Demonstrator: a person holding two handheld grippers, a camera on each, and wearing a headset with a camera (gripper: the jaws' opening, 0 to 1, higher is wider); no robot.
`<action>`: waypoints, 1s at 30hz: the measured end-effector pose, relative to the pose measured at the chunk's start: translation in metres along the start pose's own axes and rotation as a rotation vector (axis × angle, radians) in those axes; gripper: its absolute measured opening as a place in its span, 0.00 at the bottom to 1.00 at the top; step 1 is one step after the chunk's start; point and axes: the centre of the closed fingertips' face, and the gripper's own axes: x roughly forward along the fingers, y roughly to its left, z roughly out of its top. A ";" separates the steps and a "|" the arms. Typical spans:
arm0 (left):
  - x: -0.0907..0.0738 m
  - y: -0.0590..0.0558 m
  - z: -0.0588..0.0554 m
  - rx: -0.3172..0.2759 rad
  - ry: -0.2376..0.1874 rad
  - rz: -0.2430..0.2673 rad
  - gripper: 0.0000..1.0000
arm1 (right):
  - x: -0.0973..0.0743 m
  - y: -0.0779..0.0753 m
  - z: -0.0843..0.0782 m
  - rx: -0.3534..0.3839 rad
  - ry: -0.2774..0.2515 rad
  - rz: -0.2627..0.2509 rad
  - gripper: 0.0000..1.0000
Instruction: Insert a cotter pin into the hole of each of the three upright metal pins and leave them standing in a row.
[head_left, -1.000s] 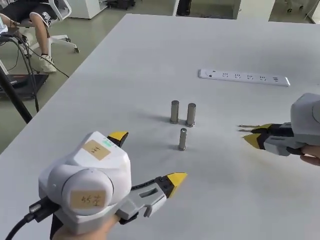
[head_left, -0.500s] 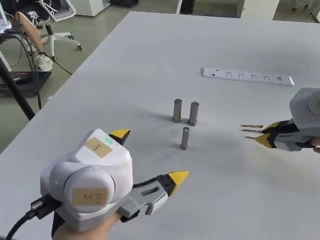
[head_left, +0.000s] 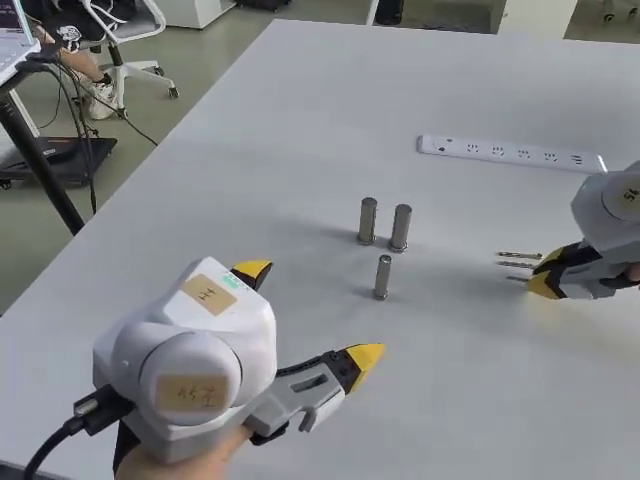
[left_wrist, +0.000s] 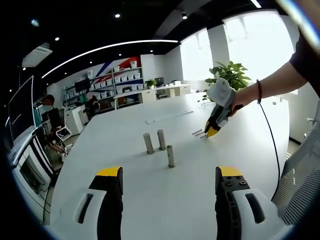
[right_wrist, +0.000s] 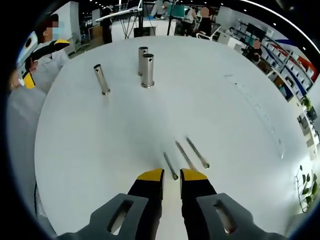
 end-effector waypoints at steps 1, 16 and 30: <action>0.000 0.000 0.000 0.000 0.001 0.001 0.75 | 0.000 -0.001 0.002 -0.001 -0.004 -0.002 0.07; -0.002 0.002 -0.001 -0.003 0.007 0.006 0.74 | 0.005 -0.006 0.000 0.044 0.107 0.097 0.00; -0.001 0.001 -0.003 -0.001 0.016 -0.002 0.72 | 0.004 -0.002 -0.002 -0.074 0.162 0.099 0.00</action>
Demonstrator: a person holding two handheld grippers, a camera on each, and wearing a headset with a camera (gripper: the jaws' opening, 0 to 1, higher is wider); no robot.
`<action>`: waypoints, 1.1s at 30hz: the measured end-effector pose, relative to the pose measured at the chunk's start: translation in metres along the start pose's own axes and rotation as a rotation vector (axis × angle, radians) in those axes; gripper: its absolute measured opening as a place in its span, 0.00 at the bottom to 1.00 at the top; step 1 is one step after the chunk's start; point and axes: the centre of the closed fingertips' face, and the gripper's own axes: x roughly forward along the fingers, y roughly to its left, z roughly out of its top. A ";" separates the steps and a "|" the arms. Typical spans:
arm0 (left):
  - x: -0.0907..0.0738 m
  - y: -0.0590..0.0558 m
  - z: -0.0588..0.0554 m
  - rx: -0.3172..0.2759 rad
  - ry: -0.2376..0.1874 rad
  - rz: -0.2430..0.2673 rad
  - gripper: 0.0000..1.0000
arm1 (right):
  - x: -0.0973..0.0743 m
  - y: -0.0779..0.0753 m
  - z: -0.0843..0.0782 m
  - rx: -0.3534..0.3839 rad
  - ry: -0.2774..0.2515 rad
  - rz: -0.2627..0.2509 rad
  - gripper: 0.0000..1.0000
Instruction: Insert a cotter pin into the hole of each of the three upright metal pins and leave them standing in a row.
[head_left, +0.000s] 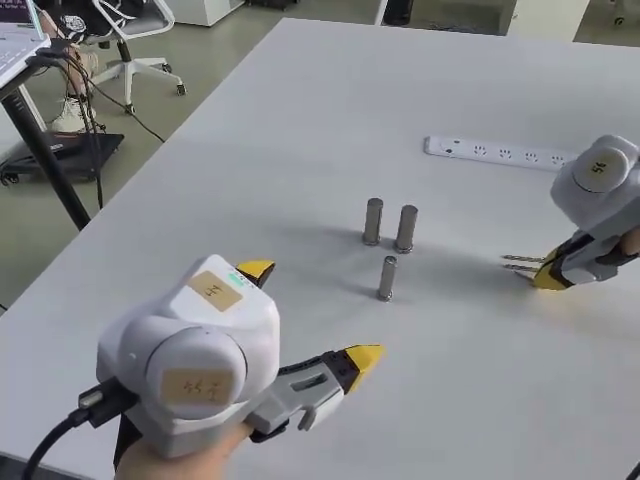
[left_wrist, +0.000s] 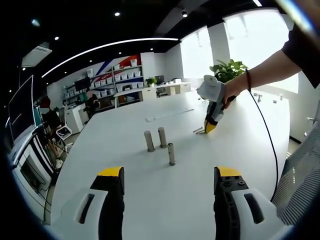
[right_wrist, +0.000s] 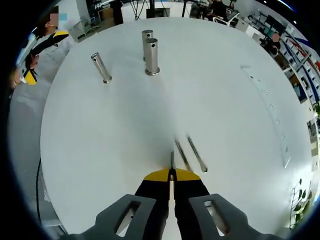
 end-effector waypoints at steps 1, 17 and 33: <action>0.000 -0.001 0.000 -0.001 0.001 -0.003 0.72 | 0.000 -0.001 0.000 0.001 -0.003 -0.002 0.00; 0.000 -0.009 -0.002 0.039 0.040 -0.039 0.64 | -0.018 0.014 0.011 -0.150 -0.049 -0.049 0.00; 0.004 -0.028 0.002 0.015 0.087 -0.139 0.42 | -0.052 0.082 0.058 -0.364 -0.210 -0.037 0.00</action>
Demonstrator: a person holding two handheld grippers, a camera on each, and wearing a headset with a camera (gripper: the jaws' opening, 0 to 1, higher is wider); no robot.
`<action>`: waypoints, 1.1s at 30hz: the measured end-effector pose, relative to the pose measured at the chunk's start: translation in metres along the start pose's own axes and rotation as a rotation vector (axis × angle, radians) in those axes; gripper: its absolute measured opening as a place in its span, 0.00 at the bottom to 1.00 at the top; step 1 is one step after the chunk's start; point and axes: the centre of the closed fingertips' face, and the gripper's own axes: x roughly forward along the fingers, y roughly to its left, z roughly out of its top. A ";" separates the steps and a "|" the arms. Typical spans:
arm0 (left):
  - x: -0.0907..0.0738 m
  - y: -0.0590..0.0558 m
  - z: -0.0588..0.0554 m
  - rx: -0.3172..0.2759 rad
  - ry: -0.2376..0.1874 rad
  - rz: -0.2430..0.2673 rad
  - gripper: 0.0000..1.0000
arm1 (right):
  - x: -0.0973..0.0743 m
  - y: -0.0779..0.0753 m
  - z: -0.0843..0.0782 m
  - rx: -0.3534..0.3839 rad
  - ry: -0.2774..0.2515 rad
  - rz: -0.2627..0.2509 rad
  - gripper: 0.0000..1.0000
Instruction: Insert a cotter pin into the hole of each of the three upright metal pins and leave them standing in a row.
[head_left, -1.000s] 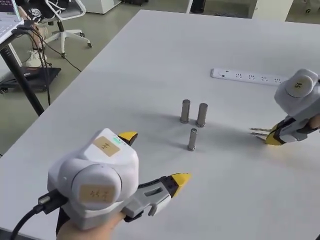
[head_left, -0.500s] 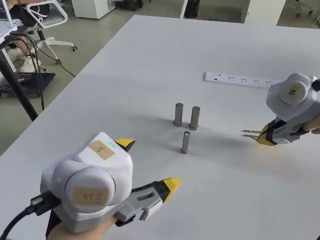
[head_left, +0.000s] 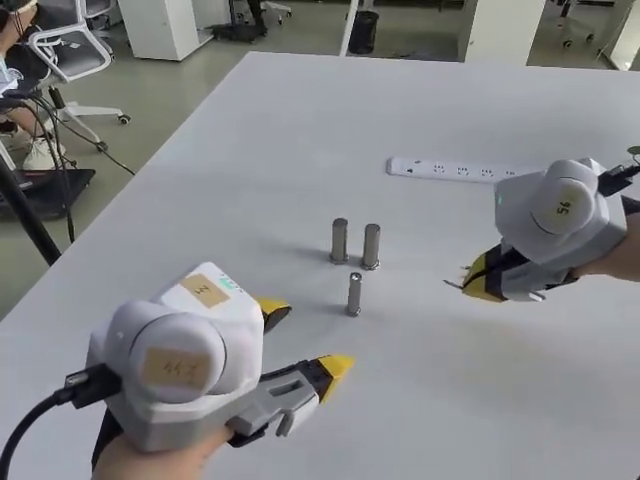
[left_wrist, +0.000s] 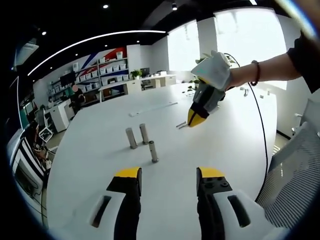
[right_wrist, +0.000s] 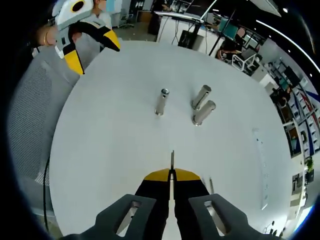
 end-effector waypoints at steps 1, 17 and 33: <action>0.001 0.000 0.000 -0.003 0.000 -0.002 0.41 | -0.002 0.003 0.006 -0.014 -0.012 0.000 0.00; 0.021 -0.017 0.017 -0.109 -0.018 -0.137 0.27 | -0.009 0.036 0.057 -0.180 -0.127 0.026 0.00; 0.030 -0.024 0.023 -0.312 -0.029 -0.237 0.14 | -0.014 0.057 0.081 -0.281 -0.189 0.041 0.00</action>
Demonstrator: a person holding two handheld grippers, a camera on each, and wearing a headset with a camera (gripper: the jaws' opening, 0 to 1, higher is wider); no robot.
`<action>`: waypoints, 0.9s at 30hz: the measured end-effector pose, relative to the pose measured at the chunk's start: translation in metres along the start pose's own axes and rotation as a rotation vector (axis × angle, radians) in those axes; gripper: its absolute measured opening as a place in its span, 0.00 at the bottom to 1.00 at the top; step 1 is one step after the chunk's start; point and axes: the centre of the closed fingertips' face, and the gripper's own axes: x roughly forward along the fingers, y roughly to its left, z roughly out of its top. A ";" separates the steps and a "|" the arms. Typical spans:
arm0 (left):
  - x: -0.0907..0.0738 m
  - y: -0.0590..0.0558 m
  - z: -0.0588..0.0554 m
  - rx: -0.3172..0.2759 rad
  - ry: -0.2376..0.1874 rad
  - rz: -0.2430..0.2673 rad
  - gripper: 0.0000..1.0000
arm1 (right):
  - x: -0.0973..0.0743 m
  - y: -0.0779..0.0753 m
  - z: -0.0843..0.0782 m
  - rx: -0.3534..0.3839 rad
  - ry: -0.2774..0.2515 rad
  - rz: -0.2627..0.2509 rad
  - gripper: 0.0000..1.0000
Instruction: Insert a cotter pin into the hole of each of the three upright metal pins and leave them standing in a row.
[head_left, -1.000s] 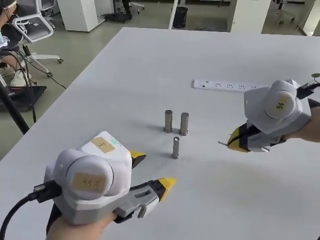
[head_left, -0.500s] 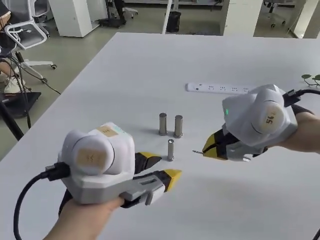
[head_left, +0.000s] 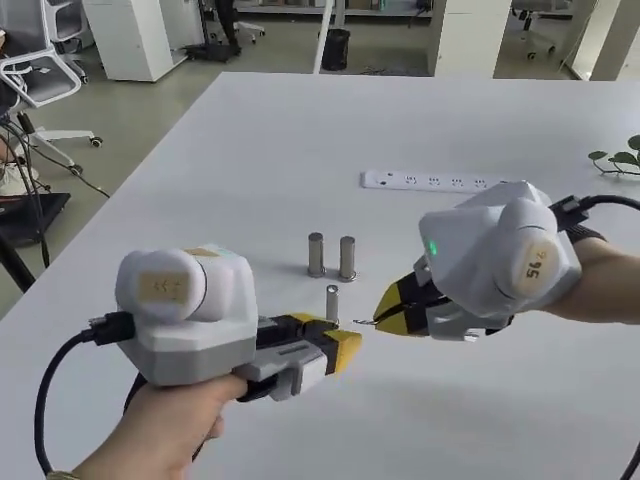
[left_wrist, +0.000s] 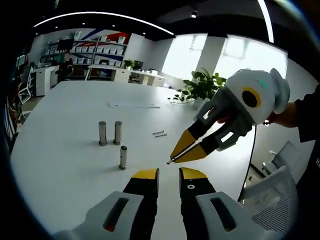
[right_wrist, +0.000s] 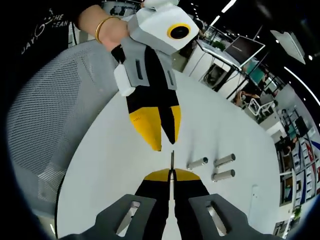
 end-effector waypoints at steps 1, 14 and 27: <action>0.000 0.000 -0.001 -0.008 0.003 0.000 0.14 | 0.000 0.001 0.001 -0.003 -0.003 0.001 0.00; 0.003 -0.006 -0.001 -0.137 -0.023 -0.040 0.02 | -0.001 0.008 0.013 -0.029 -0.030 0.010 0.00; 0.003 -0.007 -0.001 -0.198 -0.040 -0.060 0.01 | -0.001 0.011 0.017 -0.032 -0.037 0.006 0.00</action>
